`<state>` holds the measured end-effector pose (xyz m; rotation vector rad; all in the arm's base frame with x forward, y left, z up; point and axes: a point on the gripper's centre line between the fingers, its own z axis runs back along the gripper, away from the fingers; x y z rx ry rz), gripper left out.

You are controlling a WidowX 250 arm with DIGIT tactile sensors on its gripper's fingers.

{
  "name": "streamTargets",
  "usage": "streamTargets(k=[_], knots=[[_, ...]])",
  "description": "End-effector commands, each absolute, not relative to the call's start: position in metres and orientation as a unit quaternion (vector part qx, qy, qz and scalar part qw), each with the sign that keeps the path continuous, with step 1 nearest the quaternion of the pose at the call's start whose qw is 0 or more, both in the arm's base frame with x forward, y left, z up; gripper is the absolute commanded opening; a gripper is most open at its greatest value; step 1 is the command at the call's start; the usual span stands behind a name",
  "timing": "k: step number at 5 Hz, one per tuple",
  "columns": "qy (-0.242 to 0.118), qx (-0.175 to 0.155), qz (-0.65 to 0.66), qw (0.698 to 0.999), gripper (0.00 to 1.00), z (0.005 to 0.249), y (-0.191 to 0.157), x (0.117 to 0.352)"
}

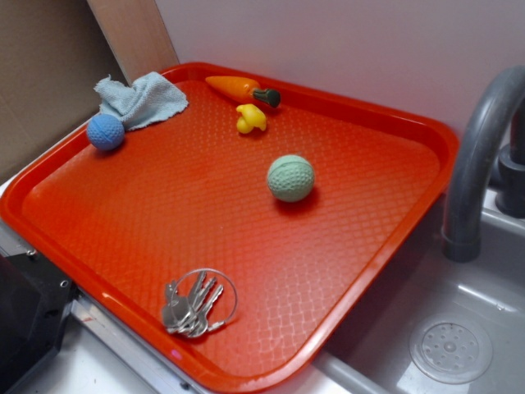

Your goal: Grab the blue ball.

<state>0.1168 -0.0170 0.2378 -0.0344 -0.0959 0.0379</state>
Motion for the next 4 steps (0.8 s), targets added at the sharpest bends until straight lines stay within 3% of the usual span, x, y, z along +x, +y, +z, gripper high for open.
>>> streamTargets(k=[1,2,4], knots=[[-0.048,-0.017,0.019,0.999,1.00,0.238,-0.017,0.117],[-0.081,-0.016,0.139,0.987,1.00,0.204,0.033,0.148],[-0.102,-0.006,0.214,0.971,1.00,0.148,0.115,0.173]])
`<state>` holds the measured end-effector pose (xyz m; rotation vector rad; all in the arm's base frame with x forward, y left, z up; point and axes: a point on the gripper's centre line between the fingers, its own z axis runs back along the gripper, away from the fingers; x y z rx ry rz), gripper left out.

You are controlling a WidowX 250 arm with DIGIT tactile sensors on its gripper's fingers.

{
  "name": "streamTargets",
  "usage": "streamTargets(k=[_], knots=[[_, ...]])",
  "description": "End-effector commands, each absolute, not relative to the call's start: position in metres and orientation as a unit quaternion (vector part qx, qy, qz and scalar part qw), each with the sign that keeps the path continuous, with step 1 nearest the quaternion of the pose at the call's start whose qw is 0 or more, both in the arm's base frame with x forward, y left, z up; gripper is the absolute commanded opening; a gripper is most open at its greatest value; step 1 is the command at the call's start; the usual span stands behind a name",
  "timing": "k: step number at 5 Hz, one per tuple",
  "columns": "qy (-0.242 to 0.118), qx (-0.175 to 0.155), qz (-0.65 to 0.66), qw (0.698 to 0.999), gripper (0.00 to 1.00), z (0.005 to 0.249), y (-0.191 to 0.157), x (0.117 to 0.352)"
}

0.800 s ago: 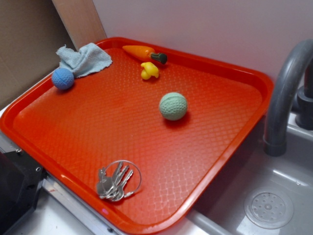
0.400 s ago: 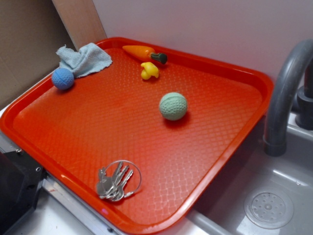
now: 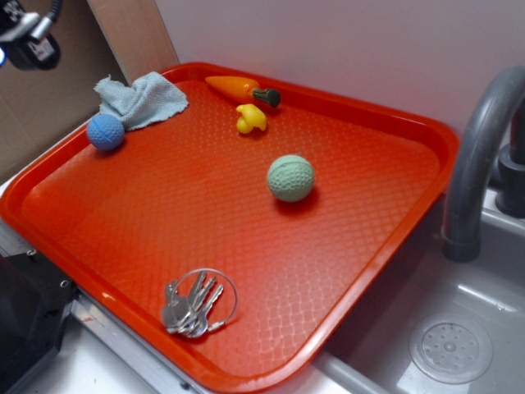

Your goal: Grab the blue ball.

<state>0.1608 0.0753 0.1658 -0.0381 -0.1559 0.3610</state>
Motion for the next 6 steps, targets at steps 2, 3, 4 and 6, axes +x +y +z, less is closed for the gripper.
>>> streamTargets(k=[2,3,4,6], knots=[[-0.099,0.019,0.226,0.969,1.00,0.099,0.154,0.191],[-0.094,0.018,0.202,0.975,1.00,0.087,0.162,0.198],[-0.090,0.007,0.166,0.982,1.00,0.078,0.159,0.209],[-0.085,0.006,0.163,0.983,1.00,0.048,0.146,0.222]])
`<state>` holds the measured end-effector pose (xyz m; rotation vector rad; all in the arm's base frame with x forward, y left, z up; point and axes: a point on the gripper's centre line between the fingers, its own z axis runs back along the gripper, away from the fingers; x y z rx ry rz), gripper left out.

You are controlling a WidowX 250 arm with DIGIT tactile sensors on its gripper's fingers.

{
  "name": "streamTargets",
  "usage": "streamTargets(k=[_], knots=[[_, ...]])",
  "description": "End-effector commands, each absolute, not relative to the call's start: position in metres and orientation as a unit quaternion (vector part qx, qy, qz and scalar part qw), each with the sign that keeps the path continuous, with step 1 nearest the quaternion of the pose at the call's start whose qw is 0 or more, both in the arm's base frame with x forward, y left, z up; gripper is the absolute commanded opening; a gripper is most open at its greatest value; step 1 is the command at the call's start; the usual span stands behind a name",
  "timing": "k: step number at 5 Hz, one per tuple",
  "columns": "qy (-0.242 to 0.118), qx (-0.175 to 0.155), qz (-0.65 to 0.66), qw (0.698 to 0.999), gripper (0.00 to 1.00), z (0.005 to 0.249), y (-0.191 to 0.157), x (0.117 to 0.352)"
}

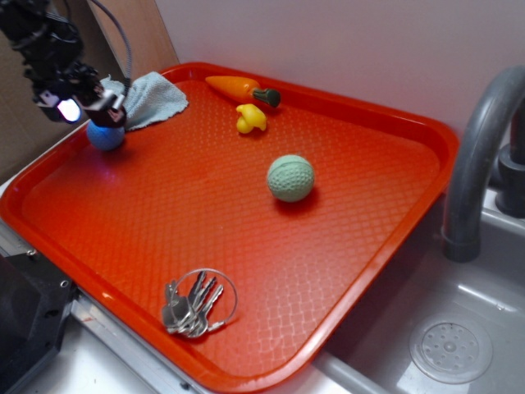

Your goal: Grab the blue ball.

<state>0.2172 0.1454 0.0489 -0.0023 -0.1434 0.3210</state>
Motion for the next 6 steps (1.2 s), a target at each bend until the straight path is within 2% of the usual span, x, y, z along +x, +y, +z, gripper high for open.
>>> streamTargets(k=[1,2,3,4,6], knots=[[-0.065,-0.032,0.166,0.983,1.00,0.040,0.131,0.221],[-0.050,-0.042,0.145,0.987,0.57,0.039,0.116,0.221],[-0.044,-0.036,0.150,0.987,0.00,0.037,0.114,0.220],[-0.040,-0.027,0.149,0.988,0.00,0.037,0.113,0.220],[-0.058,0.002,0.166,0.984,0.00,0.055,0.113,0.211]])
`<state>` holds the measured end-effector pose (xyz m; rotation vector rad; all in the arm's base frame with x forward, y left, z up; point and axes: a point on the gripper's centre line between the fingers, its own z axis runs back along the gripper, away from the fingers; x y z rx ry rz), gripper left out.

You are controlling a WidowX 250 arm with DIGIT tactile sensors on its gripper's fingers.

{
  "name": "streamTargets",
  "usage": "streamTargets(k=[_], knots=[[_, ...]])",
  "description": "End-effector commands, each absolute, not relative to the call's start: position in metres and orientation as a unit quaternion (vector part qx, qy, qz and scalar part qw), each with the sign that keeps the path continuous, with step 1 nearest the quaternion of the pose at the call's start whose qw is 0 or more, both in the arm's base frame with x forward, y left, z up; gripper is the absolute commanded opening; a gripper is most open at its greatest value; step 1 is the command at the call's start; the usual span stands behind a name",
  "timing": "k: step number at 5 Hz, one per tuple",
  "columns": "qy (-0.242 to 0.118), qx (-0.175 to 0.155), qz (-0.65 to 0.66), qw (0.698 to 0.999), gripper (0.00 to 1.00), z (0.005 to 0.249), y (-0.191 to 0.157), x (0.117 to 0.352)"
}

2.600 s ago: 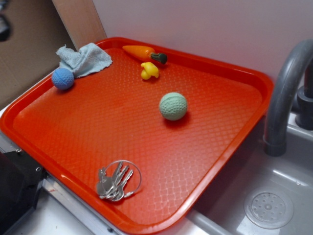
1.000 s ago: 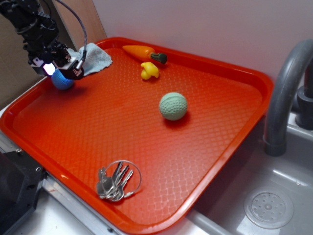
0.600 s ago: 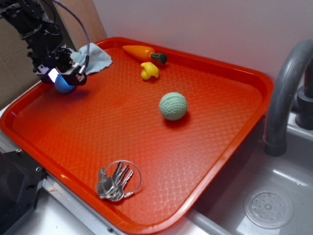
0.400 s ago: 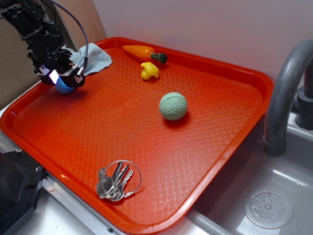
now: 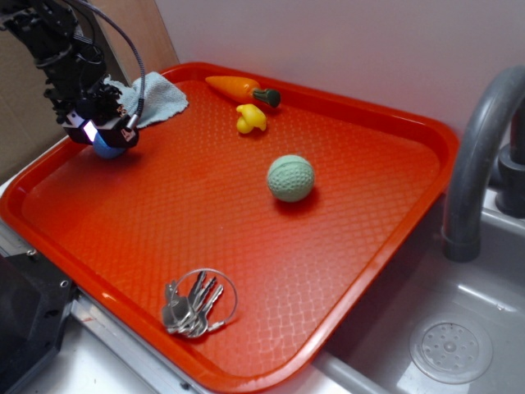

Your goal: Grab the blue ball.

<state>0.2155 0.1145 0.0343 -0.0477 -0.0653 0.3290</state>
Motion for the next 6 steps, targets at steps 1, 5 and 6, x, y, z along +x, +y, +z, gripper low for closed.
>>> streamTargets(k=[1,5,6], knots=[[-0.052,0.005,0.171,0.984,0.00,0.072,0.113,0.205],[0.024,-0.036,0.127,0.991,0.00,0.244,0.011,0.196],[0.012,-0.035,0.119,0.992,0.00,0.244,0.010,0.199]])
